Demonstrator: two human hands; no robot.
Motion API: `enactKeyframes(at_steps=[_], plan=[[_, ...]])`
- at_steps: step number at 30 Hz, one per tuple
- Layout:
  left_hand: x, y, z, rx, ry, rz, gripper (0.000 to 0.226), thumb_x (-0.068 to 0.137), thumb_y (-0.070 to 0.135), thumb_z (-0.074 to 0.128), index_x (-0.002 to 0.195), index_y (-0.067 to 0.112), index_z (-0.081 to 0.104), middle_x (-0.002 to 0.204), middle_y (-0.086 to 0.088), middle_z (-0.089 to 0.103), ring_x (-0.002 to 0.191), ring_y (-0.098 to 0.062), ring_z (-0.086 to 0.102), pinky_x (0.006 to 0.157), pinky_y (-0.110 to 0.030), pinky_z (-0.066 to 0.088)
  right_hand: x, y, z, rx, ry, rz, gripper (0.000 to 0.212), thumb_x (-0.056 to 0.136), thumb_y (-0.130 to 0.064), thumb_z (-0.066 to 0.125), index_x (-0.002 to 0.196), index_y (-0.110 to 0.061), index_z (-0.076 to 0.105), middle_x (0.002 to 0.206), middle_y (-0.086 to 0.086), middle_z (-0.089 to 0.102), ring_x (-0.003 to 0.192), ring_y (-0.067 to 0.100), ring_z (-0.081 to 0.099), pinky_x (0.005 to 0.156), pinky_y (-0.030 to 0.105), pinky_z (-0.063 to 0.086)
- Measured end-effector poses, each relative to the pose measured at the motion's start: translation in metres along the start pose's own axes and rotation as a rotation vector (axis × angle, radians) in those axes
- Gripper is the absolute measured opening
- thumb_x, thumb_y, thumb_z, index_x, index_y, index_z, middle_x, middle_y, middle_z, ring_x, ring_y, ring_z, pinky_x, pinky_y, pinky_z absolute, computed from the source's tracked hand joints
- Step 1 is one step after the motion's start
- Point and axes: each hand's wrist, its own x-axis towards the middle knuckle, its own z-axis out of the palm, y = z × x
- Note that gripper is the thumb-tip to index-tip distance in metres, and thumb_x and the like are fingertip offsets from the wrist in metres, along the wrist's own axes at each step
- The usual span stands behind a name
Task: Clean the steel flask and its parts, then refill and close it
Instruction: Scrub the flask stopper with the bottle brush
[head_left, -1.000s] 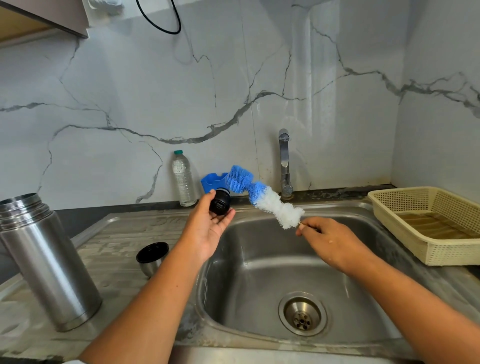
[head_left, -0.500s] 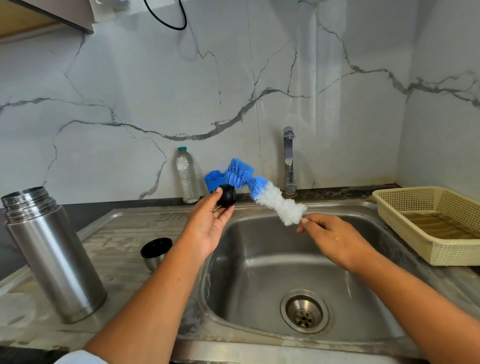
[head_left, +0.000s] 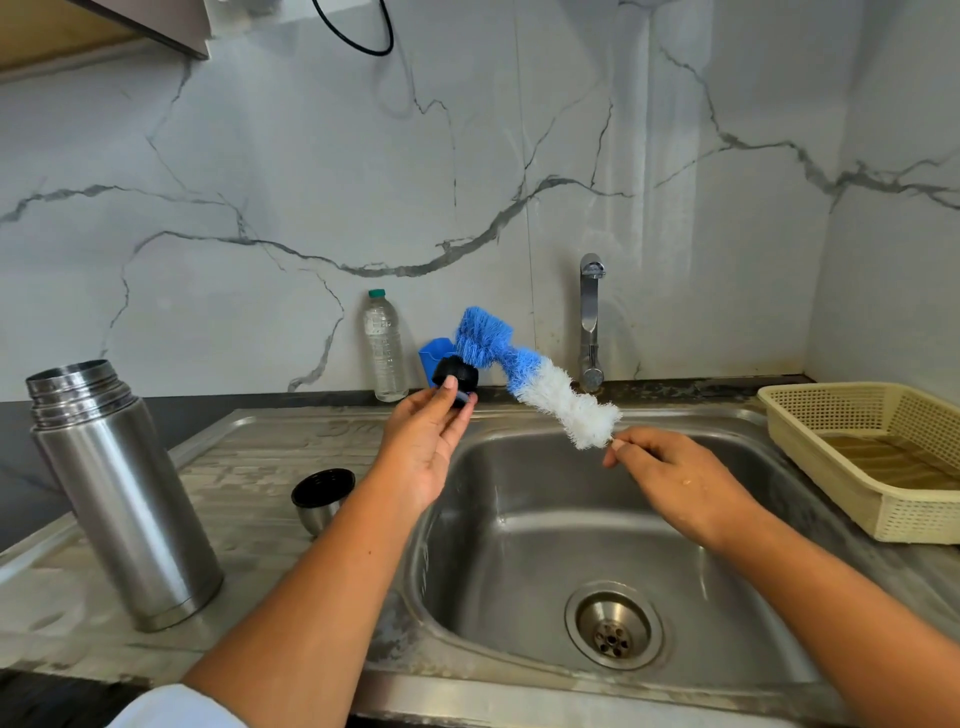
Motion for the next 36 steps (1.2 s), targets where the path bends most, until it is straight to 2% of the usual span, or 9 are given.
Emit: enactKeyframes(at_steps=[4, 6, 12, 17, 22, 26, 28, 31, 36], plan=[[-0.001, 0.002, 0.002, -0.158, 0.022, -0.066, 0.030, 0.097, 0.013, 0.068, 0.121, -0.002, 0.061, 0.122, -0.027, 0.066, 0.108, -0.033, 0.073, 0.076, -0.032, 0.064, 0.000, 0.000, 0.002, 0.000, -0.005, 0.002, 0.028, 0.103, -0.035, 0.047, 0.086, -0.034, 0.069, 0.070, -0.002, 0.059, 0.065, 0.014, 0.054, 0.063, 0.031, 0.042], [-0.002, 0.002, 0.004, -0.207, 0.019, -0.089, 0.031, 0.098, 0.015, 0.066, 0.122, -0.003, 0.059, 0.122, -0.029, 0.065, 0.108, -0.034, 0.072, 0.073, -0.032, 0.064, -0.001, 0.000, 0.003, -0.005, -0.015, 0.001, 0.028, 0.103, -0.035, 0.047, 0.086, -0.034, 0.069, 0.070, -0.003, 0.059, 0.065, 0.013, 0.053, 0.062, 0.029, 0.042], [-0.009, 0.000, 0.009, -0.097, -0.115, -0.127, 0.029, 0.101, 0.019, 0.061, 0.120, -0.002, 0.062, 0.119, -0.026, 0.070, 0.099, -0.028, 0.075, 0.076, -0.031, 0.064, -0.002, -0.002, 0.005, -0.003, -0.033, -0.021, 0.026, 0.104, -0.036, 0.046, 0.089, -0.035, 0.068, 0.067, -0.007, 0.056, 0.061, 0.009, 0.050, 0.060, 0.027, 0.041], [-0.002, 0.005, 0.009, -0.228, -0.017, -0.062, 0.025, 0.101, 0.015, 0.061, 0.119, -0.002, 0.059, 0.123, -0.027, 0.066, 0.104, -0.029, 0.072, 0.076, -0.031, 0.064, -0.002, 0.001, 0.003, -0.053, -0.063, -0.042, 0.027, 0.104, -0.039, 0.047, 0.087, -0.037, 0.068, 0.061, -0.009, 0.054, 0.056, 0.006, 0.048, 0.057, 0.024, 0.040], [-0.005, 0.001, 0.008, -0.061, -0.112, -0.069, 0.025, 0.098, 0.012, 0.063, 0.119, -0.002, 0.062, 0.113, -0.021, 0.073, 0.096, -0.026, 0.076, 0.074, -0.030, 0.063, 0.000, 0.000, 0.010, -0.002, -0.060, -0.047, 0.023, 0.104, -0.038, 0.048, 0.091, -0.037, 0.067, 0.050, -0.012, 0.050, 0.045, 0.003, 0.040, 0.044, 0.015, 0.036], [0.001, 0.007, 0.007, -0.153, -0.032, 0.008, 0.020, 0.099, 0.010, 0.063, 0.117, 0.001, 0.060, 0.120, -0.024, 0.067, 0.105, -0.031, 0.072, 0.076, -0.031, 0.064, 0.000, 0.003, 0.008, -0.076, -0.082, -0.041, 0.023, 0.105, -0.040, 0.047, 0.093, -0.039, 0.067, 0.059, -0.010, 0.055, 0.050, 0.003, 0.044, 0.050, 0.018, 0.041], [-0.002, 0.007, 0.005, -0.069, -0.062, 0.018, 0.020, 0.099, 0.009, 0.062, 0.117, 0.001, 0.059, 0.120, -0.024, 0.068, 0.104, -0.031, 0.073, 0.079, -0.032, 0.064, 0.002, 0.004, 0.009, -0.086, -0.093, -0.034, 0.022, 0.105, -0.041, 0.046, 0.096, -0.040, 0.066, 0.064, -0.008, 0.058, 0.052, 0.004, 0.046, 0.054, 0.022, 0.043], [-0.010, 0.000, 0.010, 0.054, -0.147, -0.028, 0.029, 0.099, 0.008, 0.062, 0.126, -0.001, 0.055, 0.123, -0.025, 0.068, 0.103, -0.032, 0.074, 0.082, -0.034, 0.064, 0.005, 0.004, 0.012, -0.048, -0.060, -0.049, 0.019, 0.105, -0.041, 0.047, 0.100, -0.041, 0.066, 0.060, -0.008, 0.057, 0.045, 0.002, 0.042, 0.047, 0.019, 0.037], [0.000, 0.012, 0.007, -0.118, 0.000, 0.061, 0.029, 0.099, 0.012, 0.063, 0.125, 0.000, 0.057, 0.128, -0.025, 0.064, 0.110, -0.032, 0.070, 0.080, -0.032, 0.064, 0.003, 0.008, 0.008, -0.093, -0.107, -0.064, 0.018, 0.105, -0.042, 0.047, 0.101, -0.044, 0.065, 0.065, -0.005, 0.060, 0.050, 0.003, 0.044, 0.050, 0.020, 0.041]])
